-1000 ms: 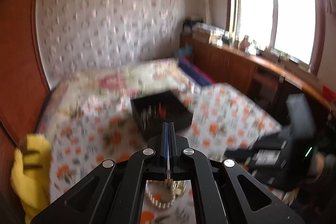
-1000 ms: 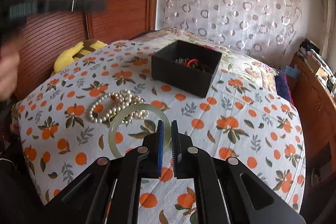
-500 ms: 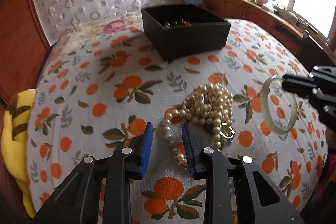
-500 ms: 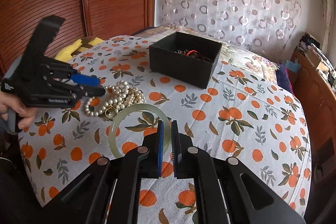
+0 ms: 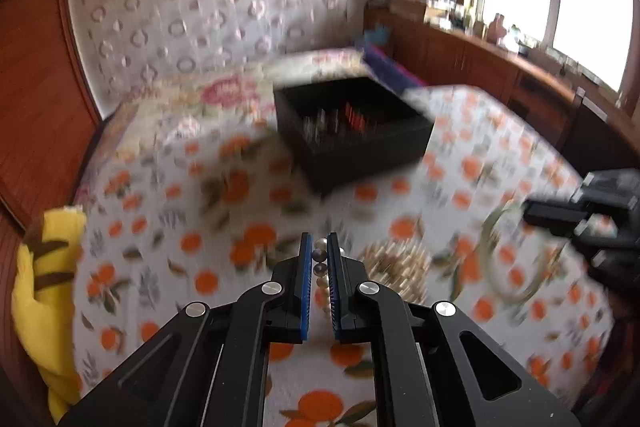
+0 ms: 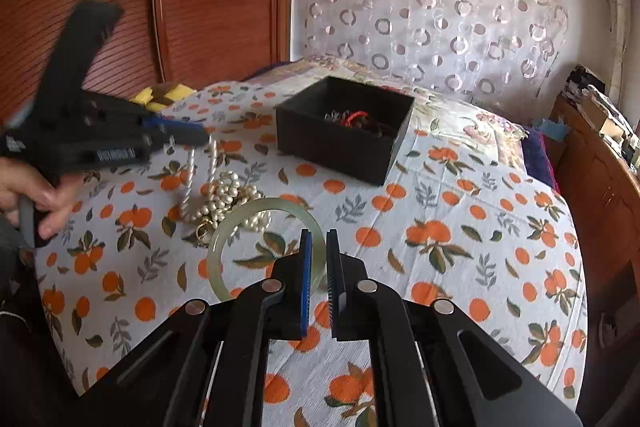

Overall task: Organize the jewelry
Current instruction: 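Grasp the second pearl necklace with the left gripper while the right grasps the jade bangle, then carry the necklace and bangle into the black box and open both grippers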

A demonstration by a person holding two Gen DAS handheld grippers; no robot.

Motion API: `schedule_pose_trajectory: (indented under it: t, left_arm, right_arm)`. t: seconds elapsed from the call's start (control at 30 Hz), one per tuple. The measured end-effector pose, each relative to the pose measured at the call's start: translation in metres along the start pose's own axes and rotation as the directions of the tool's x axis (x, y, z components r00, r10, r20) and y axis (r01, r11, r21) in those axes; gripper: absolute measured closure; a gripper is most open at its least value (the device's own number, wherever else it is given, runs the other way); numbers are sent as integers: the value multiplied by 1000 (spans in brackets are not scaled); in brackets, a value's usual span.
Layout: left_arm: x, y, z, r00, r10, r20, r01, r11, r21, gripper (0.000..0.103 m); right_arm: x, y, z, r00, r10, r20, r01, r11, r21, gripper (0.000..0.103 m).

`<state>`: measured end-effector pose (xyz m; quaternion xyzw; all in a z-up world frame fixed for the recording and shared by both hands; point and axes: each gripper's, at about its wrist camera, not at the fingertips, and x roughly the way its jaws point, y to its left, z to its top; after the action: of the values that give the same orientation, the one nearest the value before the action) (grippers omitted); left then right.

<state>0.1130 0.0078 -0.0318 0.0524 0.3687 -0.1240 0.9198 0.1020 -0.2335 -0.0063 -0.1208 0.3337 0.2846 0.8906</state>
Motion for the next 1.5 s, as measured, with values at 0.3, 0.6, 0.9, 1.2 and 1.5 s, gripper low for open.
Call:
schedule_pose_trajectory:
  t: [0.3, 0.6, 0.9, 1.2, 1.5]
  left_arm:
    - [-45, -21, 61, 989, -16, 149, 12, 1000, 27, 96]
    - [-74, -32, 97, 970, -4, 241, -9, 999, 53, 96]
    - [-90, -33, 126, 957, 15, 289, -32, 998, 54, 96]
    - [-86, -37, 160, 950, 32, 310, -57, 996, 72, 96]
    - [-58, -34, 182, 955, 54, 293, -79, 994, 74, 96]
  right_arm:
    - [-10, -11, 26, 998, -20, 54, 20, 1000, 9, 95]
    - [-19, -21, 50, 994, -40, 104, 39, 999, 15, 95]
    - [-20, -35, 74, 989, -60, 134, 57, 998, 30, 95]
    - [-6, -54, 99, 984, -101, 144, 97, 995, 37, 95]
    - [26, -69, 115, 986, -115, 117, 109, 993, 54, 95]
